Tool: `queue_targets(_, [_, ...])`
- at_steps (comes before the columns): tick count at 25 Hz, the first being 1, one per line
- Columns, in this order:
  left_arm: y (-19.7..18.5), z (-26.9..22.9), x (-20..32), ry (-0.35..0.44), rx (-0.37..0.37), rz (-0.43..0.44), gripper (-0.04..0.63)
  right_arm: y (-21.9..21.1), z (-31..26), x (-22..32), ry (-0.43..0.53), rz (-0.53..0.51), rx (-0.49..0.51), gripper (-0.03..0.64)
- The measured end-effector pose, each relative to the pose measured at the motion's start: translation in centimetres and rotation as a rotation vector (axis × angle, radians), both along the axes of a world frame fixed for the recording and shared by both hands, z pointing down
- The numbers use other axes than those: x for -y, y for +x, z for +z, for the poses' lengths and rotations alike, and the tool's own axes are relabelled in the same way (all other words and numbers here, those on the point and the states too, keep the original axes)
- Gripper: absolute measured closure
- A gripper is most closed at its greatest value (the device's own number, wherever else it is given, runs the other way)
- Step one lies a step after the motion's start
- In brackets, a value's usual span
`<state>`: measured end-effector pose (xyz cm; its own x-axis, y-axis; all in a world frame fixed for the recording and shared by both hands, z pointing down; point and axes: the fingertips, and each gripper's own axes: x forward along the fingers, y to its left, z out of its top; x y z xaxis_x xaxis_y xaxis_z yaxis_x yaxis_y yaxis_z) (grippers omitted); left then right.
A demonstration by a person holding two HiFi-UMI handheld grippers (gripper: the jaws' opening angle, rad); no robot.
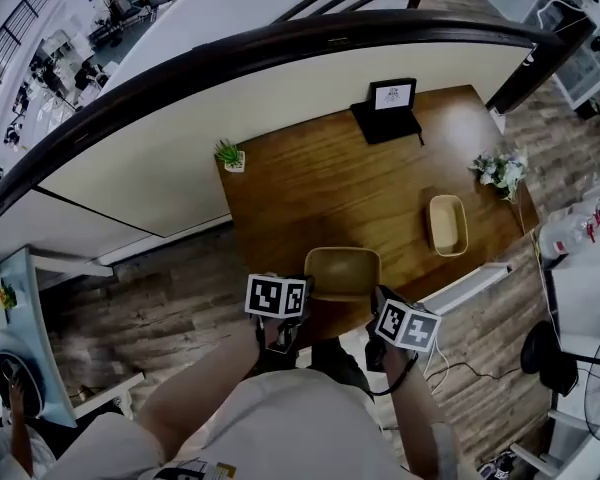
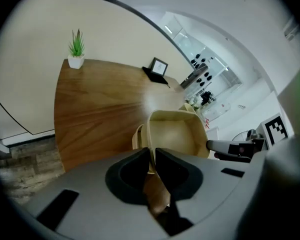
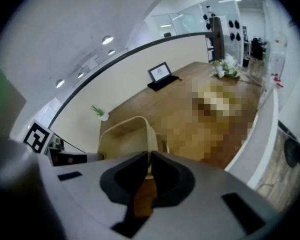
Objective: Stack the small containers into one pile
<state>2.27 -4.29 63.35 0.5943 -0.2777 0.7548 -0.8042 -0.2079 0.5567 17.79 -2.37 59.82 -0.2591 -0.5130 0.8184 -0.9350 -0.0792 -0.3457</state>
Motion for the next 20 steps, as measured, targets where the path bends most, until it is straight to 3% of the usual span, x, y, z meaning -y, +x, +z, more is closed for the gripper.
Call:
queue_targets(5, [0.6,1.9,-0.2,-0.025,0.028,0.007,0.554,0.7,2.2,-0.4,-0.058,0.019,-0.027,0.591])
queue_targets(8, [0.6,2.9,-0.2,-0.013,0.084,0.028,0.548,0.9,3.2,-0.4,-0.077,0.013,-0.054,0.591])
queue_targets(11, [0.4,4.1,-0.1,0.007,0.161,0.049,0.468,1.2,4.2,-0.3,-0.100,0.004,-0.098,0.589])
queue_targets(13, [0.2,5.0,-0.1,0.001,0.185,0.047,0.452,1.5,4.9,0.0,-0.113,0.010,-0.117,0.582])
queue_targets(16, [0.0,5.7,0.0,-0.007,0.196,0.026,0.425,1.6,6.1,0.2,-0.138,-0.003,-0.145,0.531])
queue_targets(20, [0.1,6.3,0.2,-0.019,0.203,0.031,0.408,1.3,7.3,0.6,-0.179,-0.106,-0.191,0.436])
